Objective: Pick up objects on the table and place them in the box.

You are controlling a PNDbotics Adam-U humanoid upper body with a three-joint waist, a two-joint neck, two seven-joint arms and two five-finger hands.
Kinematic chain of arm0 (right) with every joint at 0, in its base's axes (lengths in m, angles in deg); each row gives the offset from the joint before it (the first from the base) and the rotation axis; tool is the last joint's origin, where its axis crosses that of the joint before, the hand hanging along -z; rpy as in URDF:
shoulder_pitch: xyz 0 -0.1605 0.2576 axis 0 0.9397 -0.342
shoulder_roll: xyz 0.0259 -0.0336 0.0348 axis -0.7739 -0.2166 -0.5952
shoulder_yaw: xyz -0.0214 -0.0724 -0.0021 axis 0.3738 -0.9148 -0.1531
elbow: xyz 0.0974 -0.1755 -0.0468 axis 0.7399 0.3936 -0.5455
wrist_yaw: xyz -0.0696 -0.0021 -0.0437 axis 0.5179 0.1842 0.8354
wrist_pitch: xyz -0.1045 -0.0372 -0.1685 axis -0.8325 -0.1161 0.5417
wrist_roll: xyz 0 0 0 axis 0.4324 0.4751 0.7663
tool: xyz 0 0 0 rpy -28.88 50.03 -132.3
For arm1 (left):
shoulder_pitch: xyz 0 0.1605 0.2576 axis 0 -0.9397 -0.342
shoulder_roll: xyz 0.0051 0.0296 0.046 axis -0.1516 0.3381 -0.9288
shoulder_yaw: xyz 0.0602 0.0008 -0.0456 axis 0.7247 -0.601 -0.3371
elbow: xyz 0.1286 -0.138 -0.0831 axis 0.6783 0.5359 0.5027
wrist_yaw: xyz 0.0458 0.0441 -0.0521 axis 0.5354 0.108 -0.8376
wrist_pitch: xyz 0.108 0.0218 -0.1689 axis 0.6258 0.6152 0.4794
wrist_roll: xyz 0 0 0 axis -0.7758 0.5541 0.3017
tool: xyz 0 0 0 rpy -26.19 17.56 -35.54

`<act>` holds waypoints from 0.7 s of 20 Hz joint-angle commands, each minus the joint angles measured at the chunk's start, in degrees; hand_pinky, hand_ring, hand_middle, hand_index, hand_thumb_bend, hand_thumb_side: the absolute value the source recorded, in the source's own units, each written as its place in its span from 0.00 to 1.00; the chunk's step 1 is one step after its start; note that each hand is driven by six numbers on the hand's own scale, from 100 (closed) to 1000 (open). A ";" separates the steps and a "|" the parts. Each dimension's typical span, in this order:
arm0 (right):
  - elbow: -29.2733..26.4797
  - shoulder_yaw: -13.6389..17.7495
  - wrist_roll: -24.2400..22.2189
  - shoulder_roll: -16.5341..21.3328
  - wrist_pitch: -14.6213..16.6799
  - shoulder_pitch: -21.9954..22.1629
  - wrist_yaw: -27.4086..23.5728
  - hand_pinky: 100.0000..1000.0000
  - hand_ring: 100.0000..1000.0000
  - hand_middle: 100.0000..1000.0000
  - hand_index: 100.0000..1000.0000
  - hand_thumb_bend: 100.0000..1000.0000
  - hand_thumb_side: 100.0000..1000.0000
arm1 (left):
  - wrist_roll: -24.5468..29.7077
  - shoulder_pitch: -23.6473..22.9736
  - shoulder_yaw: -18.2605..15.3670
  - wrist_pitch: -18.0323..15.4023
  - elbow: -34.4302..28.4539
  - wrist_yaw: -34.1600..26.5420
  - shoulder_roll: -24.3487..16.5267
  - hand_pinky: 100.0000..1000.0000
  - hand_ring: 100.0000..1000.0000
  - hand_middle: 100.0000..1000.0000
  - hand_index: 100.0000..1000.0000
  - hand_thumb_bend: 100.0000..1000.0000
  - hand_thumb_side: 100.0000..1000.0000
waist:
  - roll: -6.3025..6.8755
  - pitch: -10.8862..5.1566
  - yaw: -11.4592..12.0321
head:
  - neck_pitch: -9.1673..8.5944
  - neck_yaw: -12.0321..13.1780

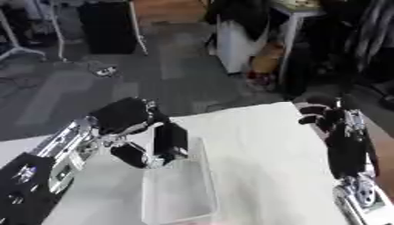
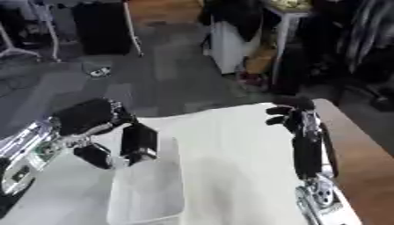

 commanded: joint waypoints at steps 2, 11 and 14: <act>-0.81 0.30 -0.11 0.45 0.00 -0.68 -0.09 0.50 0.58 0.62 0.68 0.10 1.00 | 10.33 1.24 0.35 -5.93 -0.07 -4.84 -1.19 0.00 0.00 0.00 0.18 0.00 0.65 | -0.07 -1.21 0.34 | -0.04 0.26; -0.71 0.26 -0.18 0.41 -0.02 -0.47 -0.12 0.50 0.58 0.62 0.68 0.11 1.00 | 26.47 0.33 -0.90 -7.10 -1.30 -7.36 -1.51 1.00 1.00 1.00 1.00 0.18 1.00 | -0.16 -1.27 0.67 | 0.01 -0.03; -0.71 0.24 -0.20 0.39 0.01 -0.46 -0.14 0.50 0.58 0.62 0.68 0.11 1.00 | 26.36 0.15 -1.56 -7.03 -1.51 -6.54 -1.50 1.00 1.00 1.00 1.00 0.16 1.00 | -0.17 -1.28 0.68 | -0.03 -0.05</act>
